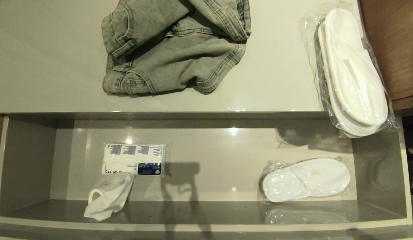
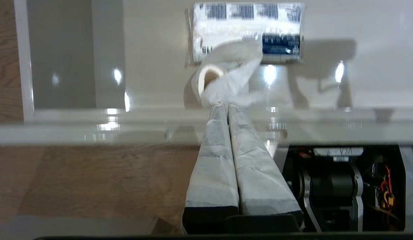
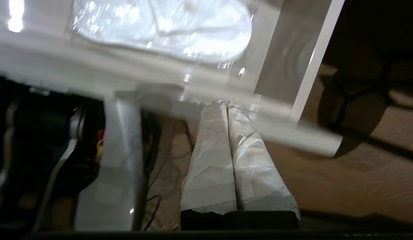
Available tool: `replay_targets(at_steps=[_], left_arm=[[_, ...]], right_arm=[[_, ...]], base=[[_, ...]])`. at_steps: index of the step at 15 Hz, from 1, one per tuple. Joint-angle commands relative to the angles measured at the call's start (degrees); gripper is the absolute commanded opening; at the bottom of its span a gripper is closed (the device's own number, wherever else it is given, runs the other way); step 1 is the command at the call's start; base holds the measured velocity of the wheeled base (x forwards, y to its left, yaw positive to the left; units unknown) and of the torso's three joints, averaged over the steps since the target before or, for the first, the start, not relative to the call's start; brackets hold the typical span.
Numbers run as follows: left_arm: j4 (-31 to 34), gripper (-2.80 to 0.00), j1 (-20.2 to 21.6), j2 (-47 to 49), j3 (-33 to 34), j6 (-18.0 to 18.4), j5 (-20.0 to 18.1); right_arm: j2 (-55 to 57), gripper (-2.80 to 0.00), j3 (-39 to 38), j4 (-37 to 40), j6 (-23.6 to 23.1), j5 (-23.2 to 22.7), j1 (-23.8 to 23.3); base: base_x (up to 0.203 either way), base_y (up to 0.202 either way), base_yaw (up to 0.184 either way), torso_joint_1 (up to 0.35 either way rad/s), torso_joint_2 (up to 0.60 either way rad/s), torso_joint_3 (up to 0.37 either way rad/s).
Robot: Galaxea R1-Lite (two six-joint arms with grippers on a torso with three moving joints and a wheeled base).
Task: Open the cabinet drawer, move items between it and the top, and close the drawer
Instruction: Close the drawer
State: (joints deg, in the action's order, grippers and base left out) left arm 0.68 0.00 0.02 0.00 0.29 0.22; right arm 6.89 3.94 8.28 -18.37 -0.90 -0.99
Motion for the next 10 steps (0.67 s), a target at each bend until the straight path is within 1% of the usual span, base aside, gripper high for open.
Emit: replay_targets(at_steps=[1,2,3,4,5,7,10], left_arm=[[0.0,-2.8,0.0,0.0,0.0,-0.1,0.0],[0.0,-2.8,0.0,0.0,0.0,0.0,0.0],[0.0,-2.8,0.0,0.0,0.0,0.0,0.0],[0.0,-2.8,0.0,0.0,0.0,0.0,0.0],[0.0,-2.8,0.0,0.0,0.0,0.0,0.0],[0.0,-2.8,0.0,0.0,0.0,0.1,0.0],[0.0,-2.8,0.0,0.0,0.0,0.0,0.0]], right_arm=[[-2.1,-2.8,1.5,2.2,3.9,0.2,0.2],[-2.2,-2.8,1.7,2.1,7.7,0.5,0.2],[-2.4,-2.8,1.5,1.4,10.0,1.3,0.3],[-2.4,-2.8,1.3,0.3,13.2,2.4,0.3],[-2.5,-2.8,1.1,-0.4,14.5,3.2,0.3],[-3.3,-2.8,0.0,-0.9,20.6,2.9,0.3],[-3.9,-2.8,-1.0,-1.7,21.4,2.3,0.3]], base=[[0.0,0.0,0.0,-0.222,-0.16,-0.366],[0.0,0.0,0.0,-0.193,-0.15,-0.338],[0.0,0.0,0.0,-0.09,-0.06,-0.13],[0.0,0.0,0.0,-0.046,-0.05,-0.062],[0.0,0.0,0.0,-0.017,-0.01,-0.034],[0.0,0.0,0.0,-0.004,0.0,-0.016],[0.0,0.0,0.0,0.0,0.0,0.0]])
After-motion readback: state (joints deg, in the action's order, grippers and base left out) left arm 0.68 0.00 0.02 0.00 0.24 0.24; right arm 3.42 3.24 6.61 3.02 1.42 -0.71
